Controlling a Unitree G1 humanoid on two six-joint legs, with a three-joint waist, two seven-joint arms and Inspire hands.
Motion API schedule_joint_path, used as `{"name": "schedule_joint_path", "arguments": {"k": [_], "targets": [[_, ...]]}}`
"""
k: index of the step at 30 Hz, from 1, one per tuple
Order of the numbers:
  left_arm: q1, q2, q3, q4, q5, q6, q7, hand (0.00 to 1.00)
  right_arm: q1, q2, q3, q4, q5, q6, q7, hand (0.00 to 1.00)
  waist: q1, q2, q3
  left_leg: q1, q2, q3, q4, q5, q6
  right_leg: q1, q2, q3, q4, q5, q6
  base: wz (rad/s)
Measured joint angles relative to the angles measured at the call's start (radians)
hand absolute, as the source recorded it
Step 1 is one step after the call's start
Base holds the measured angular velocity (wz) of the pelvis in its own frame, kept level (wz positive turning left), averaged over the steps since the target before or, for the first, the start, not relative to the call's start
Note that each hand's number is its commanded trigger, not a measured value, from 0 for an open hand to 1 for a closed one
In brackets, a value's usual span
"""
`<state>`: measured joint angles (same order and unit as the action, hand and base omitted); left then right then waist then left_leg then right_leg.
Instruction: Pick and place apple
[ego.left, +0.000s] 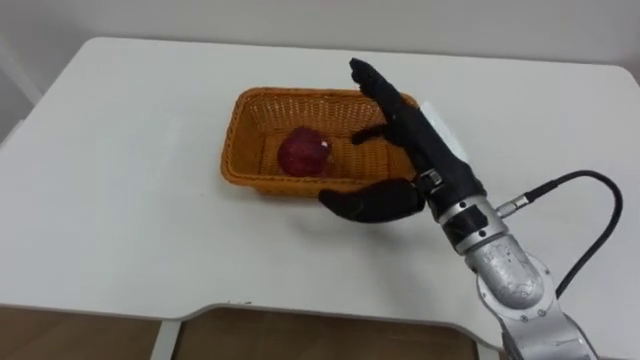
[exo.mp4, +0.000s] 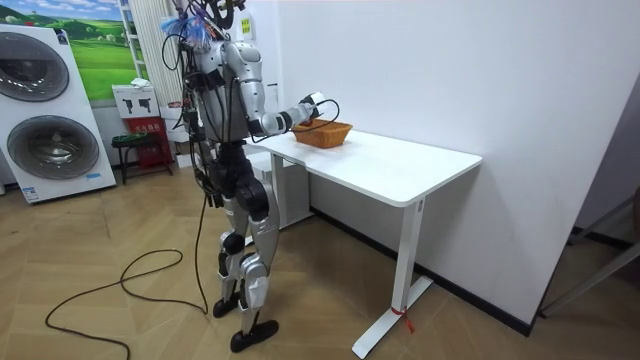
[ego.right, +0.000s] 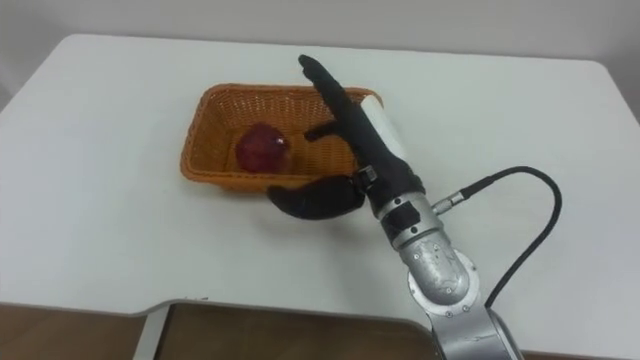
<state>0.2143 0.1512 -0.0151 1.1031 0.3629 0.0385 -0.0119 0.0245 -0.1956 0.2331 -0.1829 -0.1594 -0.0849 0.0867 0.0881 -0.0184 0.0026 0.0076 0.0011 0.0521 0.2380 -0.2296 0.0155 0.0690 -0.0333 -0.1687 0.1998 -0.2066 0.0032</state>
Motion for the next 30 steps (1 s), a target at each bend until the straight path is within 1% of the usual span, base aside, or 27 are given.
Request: {"name": "schedule_joint_path", "arguments": {"k": [3, 6, 8, 10, 12, 14, 16, 17, 20, 22, 23, 25, 26, 27, 28, 29, 30], "targets": [[-0.004, 0.000, -0.001, 0.011, 0.000, 0.000, 0.001, 0.00, 0.000, -0.001, -0.001, 0.000, -0.003, 0.000, 0.001, 0.00, -0.002, -0.001, -0.0002, 0.000, 0.000, 0.000, 0.000, 0.000, 0.000, 0.000, 0.000, -0.002, 0.000, 0.000, 0.000, 0.00], [-0.004, 0.000, 0.000, 0.020, 0.000, 0.001, 0.000, 0.00, 0.000, -0.001, -0.005, 0.000, 0.000, 0.000, 0.001, 0.00, -0.003, -0.005, 0.0018, 0.001, 0.000, 0.001, 0.000, 0.000, 0.000, 0.000, 0.000, -0.002, 0.000, 0.000, 0.000, 0.00], [-0.004, 0.000, 0.002, 0.020, 0.000, 0.000, 0.000, 0.00, 0.000, -0.001, -0.027, 0.000, 0.006, 0.000, -0.003, 0.00, -0.005, -0.011, -0.0004, 0.004, 0.000, 0.000, 0.002, 0.000, 0.000, 0.000, -0.001, -0.001, 0.000, 0.000, 0.000, 0.00], [0.002, 0.000, 0.014, 0.020, 0.000, -0.001, 0.001, 0.00, 0.000, -0.001, -0.069, 0.000, 0.020, -0.001, -0.037, 0.00, -0.003, -0.016, -0.0036, 0.005, 0.000, 0.000, 0.002, 0.000, 0.000, 0.002, -0.001, -0.002, 0.000, 0.000, 0.000, 0.00], [0.006, 0.000, 0.015, 0.018, 0.000, -0.001, 0.001, 0.00, 0.000, -0.001, -0.103, -0.002, 0.036, -0.002, -0.065, 0.00, -0.005, -0.018, -0.0048, 0.005, -0.001, -0.001, 0.001, 0.000, 0.000, 0.002, -0.001, -0.005, 0.000, 0.000, 0.000, 0.00], [0.007, -0.003, 0.025, 0.017, 0.001, -0.001, 0.002, 0.00, -0.001, -0.001, -0.141, -0.003, 0.040, -0.002, -0.091, 0.00, -0.007, -0.019, -0.0048, 0.005, -0.001, -0.001, 0.001, 0.000, 0.000, 0.003, -0.001, -0.006, -0.002, 0.000, 0.000, 0.00], [0.009, -0.005, 0.034, 0.017, 0.000, -0.003, 0.004, 0.00, -0.001, -0.002, -0.192, -0.003, 0.047, -0.007, -0.123, 0.00, -0.027, -0.018, -0.0018, 0.004, -0.003, -0.008, 0.001, 0.000, 0.000, 0.015, -0.002, -0.011, -0.015, 0.000, 0.000, 0.08], [0.012, -0.005, 0.034, 0.017, 0.000, -0.004, 0.004, 0.00, -0.001, -0.002, -0.206, -0.003, 0.054, -0.010, -0.135, 0.00, -0.030, -0.016, -0.0009, 0.006, -0.003, -0.009, 0.001, 0.000, 0.000, 0.017, -0.002, -0.011, -0.015, 0.000, 0.000, 0.00], [0.021, -0.006, 0.054, 0.016, 0.000, -0.005, 0.007, 0.00, -0.001, -0.002, -0.285, -0.010, 0.077, -0.019, -0.205, 0.00, -0.046, -0.015, 0.0012, 0.014, -0.002, -0.005, -0.001, 0.000, 0.000, 0.016, -0.001, -0.006, -0.014, 0.000, 0.000, -0.04], [0.034, -0.006, 0.082, 0.015, 0.001, -0.010, 0.022, 0.00, -0.001, -0.004, -0.365, -0.011, 0.116, -0.033, -0.281, 0.00, -0.068, -0.020, 0.0010, 0.012, -0.002, -0.006, -0.001, 0.000, 0.000, 0.014, -0.001, -0.010, -0.014, 0.000, 0.000, 0.04], [0.036, -0.006, 0.093, 0.016, 0.001, -0.013, 0.025, 0.00, -0.003, -0.005, -0.392, -0.011, 0.120, -0.036, -0.299, 0.00, -0.076, -0.022, 0.0012, 0.011, -0.003, -0.009, -0.001, 0.000, 0.000, 0.014, -0.002, -0.012, -0.014, 0.000, 0.000, 0.06], [0.051, -0.005, 0.134, 0.017, -0.003, -0.025, 0.033, 0.00, -0.003, -0.007, -0.503, -0.013, 0.166, -0.055, -0.419, 0.00, -0.088, -0.027, -0.0006, 0.008, -0.004, -0.009, -0.001, 0.000, 0.000, 0.013, -0.002, -0.012, -0.015, 0.000, 0.000, 0.00], [0.055, -0.005, 0.142, 0.017, -0.007, -0.026, 0.036, 0.00, -0.003, -0.007, -0.529, -0.013, 0.184, -0.060, -0.452, 0.00, -0.091, -0.028, -0.0016, 0.011, -0.004, -0.008, -0.002, 0.000, 0.000, 0.013, -0.002, -0.010, -0.016, 0.000, 0.000, -0.07], [0.062, -0.005, 0.162, 0.016, -0.013, -0.028, 0.046, 0.00, -0.003, -0.007, -0.573, -0.013, 0.220, -0.069, -0.517, 0.00, -0.097, -0.030, -0.0030, 0.013, -0.003, -0.002, -0.002, 0.000, 0.000, 0.013, -0.001, -0.009, -0.015, 0.000, 0.000, -0.08], [0.070, -0.003, 0.170, 0.016, -0.021, -0.033, 0.062, 0.00, -0.004, -0.010, -0.609, -0.013, 0.272, -0.076, -0.582, 0.00, -0.110, -0.031, -0.0036, 0.013, -0.002, 0.000, -0.002, 0.000, 0.000, 0.012, -0.001, -0.008, -0.015, 0.000, 0.000, -0.08], [0.073, -0.003, 0.172, 0.016, -0.022, -0.033, 0.072, 0.00, -0.004, -0.013, -0.625, -0.013, 0.300, -0.079, -0.611, 0.00, -0.114, -0.031, -0.0035, 0.012, -0.002, 0.000, -0.003, 0.000, 0.000, 0.012, -0.001, -0.008, -0.015, 0.000, 0.000, -0.04], [0.078, -0.003, 0.178, 0.016, -0.024, -0.033, 0.085, 0.00, 0.000, -0.015, -0.659, -0.009, 0.357, -0.083, -0.669, 0.00, -0.130, -0.030, -0.0045, 0.013, -0.002, 0.002, -0.003, 0.000, 0.000, 0.012, -0.001, -0.007, -0.016, 0.000, 0.000, 0.00]]}}
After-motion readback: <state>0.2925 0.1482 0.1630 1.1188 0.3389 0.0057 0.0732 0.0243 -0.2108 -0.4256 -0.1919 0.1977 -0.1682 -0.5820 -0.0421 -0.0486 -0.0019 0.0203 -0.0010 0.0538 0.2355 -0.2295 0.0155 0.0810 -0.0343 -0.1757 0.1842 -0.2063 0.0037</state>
